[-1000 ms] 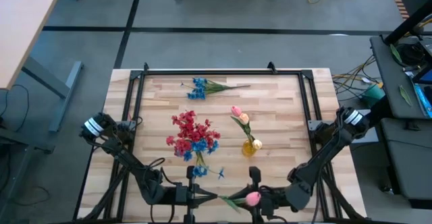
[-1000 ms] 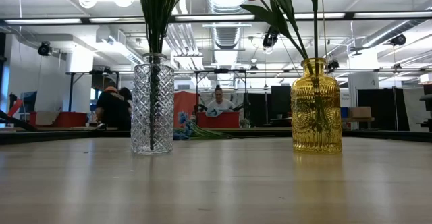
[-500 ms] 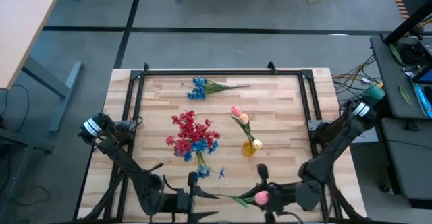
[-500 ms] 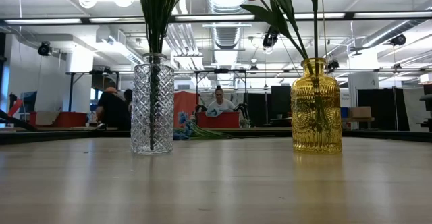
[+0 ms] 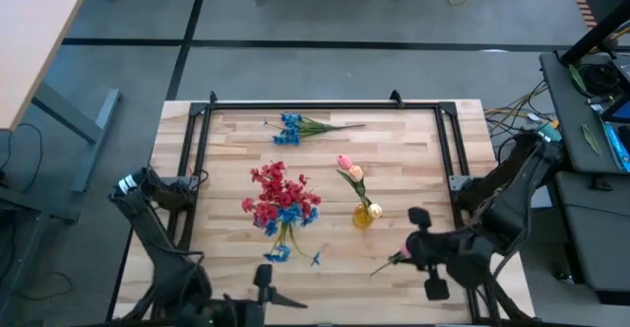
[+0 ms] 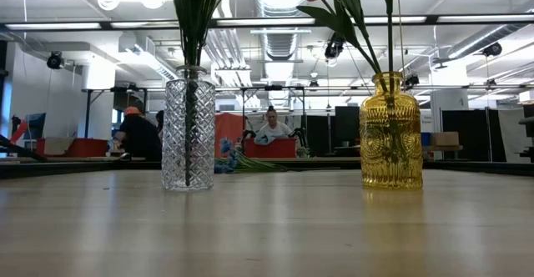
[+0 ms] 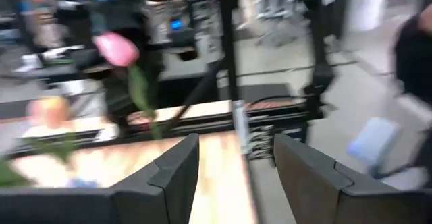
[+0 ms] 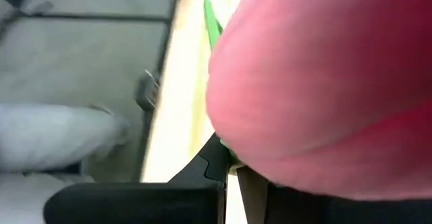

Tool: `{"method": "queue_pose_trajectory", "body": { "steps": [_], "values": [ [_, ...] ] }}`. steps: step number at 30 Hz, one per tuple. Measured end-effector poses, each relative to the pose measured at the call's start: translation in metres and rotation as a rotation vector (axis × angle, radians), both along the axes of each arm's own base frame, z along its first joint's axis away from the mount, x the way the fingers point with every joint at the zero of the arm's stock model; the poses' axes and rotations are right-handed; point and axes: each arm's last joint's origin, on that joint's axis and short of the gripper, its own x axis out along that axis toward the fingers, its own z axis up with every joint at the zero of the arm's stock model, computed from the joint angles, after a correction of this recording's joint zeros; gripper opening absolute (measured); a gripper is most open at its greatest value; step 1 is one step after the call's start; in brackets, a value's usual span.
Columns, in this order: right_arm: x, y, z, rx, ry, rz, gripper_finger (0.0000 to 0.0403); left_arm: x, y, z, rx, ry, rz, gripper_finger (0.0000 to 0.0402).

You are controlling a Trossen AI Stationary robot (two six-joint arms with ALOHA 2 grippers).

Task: Sort flowers into vase by color
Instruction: Put the pink flower into the yellow vase

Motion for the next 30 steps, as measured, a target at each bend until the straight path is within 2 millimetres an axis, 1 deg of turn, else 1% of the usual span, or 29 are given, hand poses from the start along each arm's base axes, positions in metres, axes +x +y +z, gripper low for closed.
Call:
{"method": "queue_pose_trajectory", "body": {
  "steps": [5,8,10,17,22,26,30],
  "values": [
    [-0.015,-0.016,0.012,-0.029,0.084,-0.055,0.0012,-0.014,0.017,0.029,0.087,0.062,0.146,0.016],
    [-0.025,-0.029,0.022,-0.062,0.07,-0.107,0.0012,-0.023,0.028,0.043,0.104,0.103,0.184,0.0151],
    [-0.031,-0.038,0.027,-0.106,0.043,-0.145,0.0012,-0.028,0.035,0.048,0.12,0.133,0.206,0.0145],
    [-0.049,-0.075,0.051,-0.12,-0.118,-0.273,0.0013,-0.038,0.05,0.05,0.162,0.168,0.297,0.0119],
    [-0.06,-0.096,0.062,-0.097,-0.165,-0.309,0.0013,-0.038,0.051,0.048,0.153,0.172,0.312,0.0114],
    [-0.062,-0.102,0.064,-0.093,-0.174,-0.322,0.0013,-0.037,0.05,0.043,0.157,0.179,0.317,0.0114],
    [-0.056,-0.097,0.062,-0.102,-0.169,-0.322,0.0013,-0.037,0.049,0.042,0.15,0.18,0.32,0.0114]
  ]
}}
